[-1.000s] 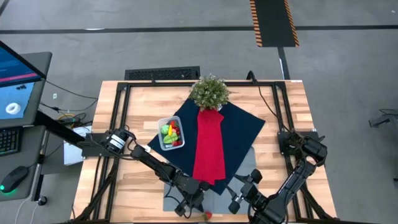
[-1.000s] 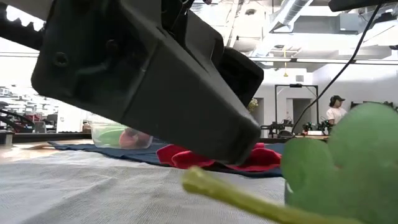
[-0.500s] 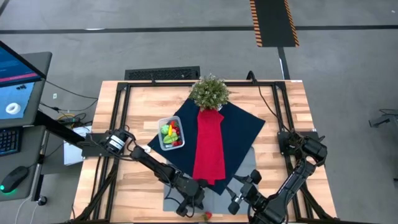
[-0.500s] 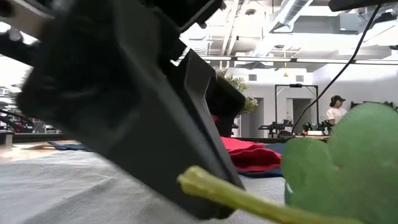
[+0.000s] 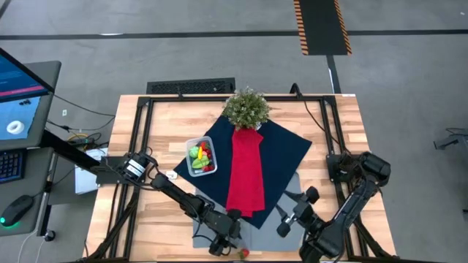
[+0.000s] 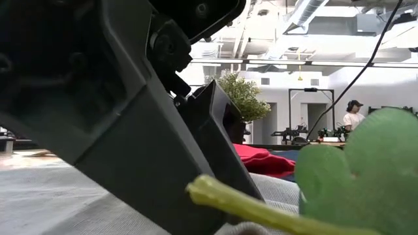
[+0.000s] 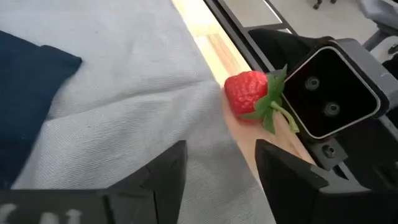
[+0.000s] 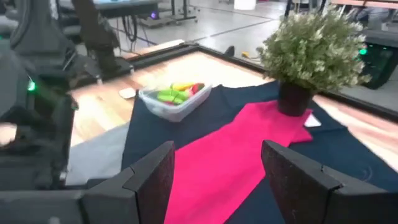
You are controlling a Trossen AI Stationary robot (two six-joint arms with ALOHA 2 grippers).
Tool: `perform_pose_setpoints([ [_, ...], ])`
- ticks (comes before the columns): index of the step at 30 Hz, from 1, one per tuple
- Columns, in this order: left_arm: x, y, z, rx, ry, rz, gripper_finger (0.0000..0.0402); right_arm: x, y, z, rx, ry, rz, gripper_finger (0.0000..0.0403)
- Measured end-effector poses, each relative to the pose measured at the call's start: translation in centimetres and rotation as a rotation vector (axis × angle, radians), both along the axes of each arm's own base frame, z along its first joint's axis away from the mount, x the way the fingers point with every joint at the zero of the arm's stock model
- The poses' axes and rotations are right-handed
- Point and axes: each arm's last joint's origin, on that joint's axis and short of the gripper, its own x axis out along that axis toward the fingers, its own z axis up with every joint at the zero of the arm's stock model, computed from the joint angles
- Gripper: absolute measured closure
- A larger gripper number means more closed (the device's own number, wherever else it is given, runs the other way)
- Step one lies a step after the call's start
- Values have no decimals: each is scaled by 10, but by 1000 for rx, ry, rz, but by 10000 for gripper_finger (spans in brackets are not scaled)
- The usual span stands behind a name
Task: Pick and placing Produce into tupperware
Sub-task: Put the red strawberry into the transparent bin
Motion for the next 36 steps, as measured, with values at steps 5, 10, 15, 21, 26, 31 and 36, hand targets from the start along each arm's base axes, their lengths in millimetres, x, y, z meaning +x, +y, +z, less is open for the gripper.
perform_pose_setpoints([
  [5,0,-3,2,-36,-11,27,219,1,-12,-4,11,14,-45,138],
  [10,4,-12,15,-181,-39,-22,221,6,-18,-8,53,91,-116,138],
  [15,15,-18,33,-239,9,45,221,12,-20,-13,56,168,-127,138],
  [21,27,-20,45,-130,133,236,221,11,-16,-14,55,197,-97,138],
  [26,31,-21,52,-131,197,276,221,8,-12,-14,56,192,-80,138],
  [31,32,-23,64,-135,307,311,219,6,-9,-15,65,186,-68,138],
  [36,31,-26,72,-166,397,254,216,6,-8,-15,70,182,-66,138],
])
